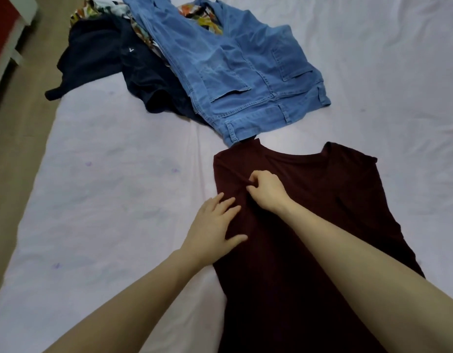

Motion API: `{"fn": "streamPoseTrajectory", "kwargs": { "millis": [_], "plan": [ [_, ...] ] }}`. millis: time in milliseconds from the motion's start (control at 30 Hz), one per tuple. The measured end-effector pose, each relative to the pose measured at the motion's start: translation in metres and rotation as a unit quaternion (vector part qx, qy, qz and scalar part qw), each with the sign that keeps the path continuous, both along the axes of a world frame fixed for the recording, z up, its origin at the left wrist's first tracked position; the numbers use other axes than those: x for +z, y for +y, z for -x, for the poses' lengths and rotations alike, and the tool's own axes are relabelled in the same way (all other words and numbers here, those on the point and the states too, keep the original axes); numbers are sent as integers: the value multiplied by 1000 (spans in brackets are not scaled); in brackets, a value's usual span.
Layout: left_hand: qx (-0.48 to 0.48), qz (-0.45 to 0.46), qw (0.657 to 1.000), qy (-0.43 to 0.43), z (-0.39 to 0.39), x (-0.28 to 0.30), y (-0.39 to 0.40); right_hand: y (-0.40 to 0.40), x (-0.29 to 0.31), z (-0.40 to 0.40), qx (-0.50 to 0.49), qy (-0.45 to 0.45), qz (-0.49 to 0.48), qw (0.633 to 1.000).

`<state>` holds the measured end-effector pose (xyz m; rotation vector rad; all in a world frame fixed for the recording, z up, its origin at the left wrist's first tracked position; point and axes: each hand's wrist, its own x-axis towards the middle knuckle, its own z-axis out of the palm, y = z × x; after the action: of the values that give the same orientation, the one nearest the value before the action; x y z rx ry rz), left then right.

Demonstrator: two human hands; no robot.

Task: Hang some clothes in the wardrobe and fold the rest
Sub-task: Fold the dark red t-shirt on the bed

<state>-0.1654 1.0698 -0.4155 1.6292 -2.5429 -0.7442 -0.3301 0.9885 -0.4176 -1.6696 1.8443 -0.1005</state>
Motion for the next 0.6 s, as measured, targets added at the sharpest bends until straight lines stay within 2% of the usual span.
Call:
{"fn": "streamPoseTrajectory", "kwargs": {
  "millis": [100, 167, 200, 233, 300, 367, 400, 433, 500, 600],
  "plan": [
    [-128, -22, 986, -103, -2, -6, 16, -1, -3, -1, -37, 27, 56, 997],
    [-129, -15, 986, -108, -3, -7, 17, 4, -3, 3, 3, 100, 104, 990],
    [-117, 22, 989, -89, -3, -8, 16, 9, -3, 6, 28, 120, 151, 981],
    [-98, 66, 991, -69, -2, -7, 14, 16, -4, 8, 58, 116, 202, 971],
    [-89, 99, 989, -65, 0, -10, 12, 32, -11, 18, 138, 93, 260, 951],
    [-113, 38, 985, -126, -3, -18, 12, 51, -20, 33, 241, 133, 209, 938],
    [-122, -8, 980, -156, -2, -20, 15, 63, -24, 43, 252, 157, 155, 942],
    [-119, -36, 977, -172, 0, -20, 15, 75, -26, 53, 232, 172, 121, 950],
    [-90, -33, 983, -156, 3, -20, 15, 97, -20, 70, 153, 173, 132, 964],
    [-80, 57, 993, -71, 8, -4, 31, 149, 3, 87, 83, 143, 154, 974]
  ]
}}
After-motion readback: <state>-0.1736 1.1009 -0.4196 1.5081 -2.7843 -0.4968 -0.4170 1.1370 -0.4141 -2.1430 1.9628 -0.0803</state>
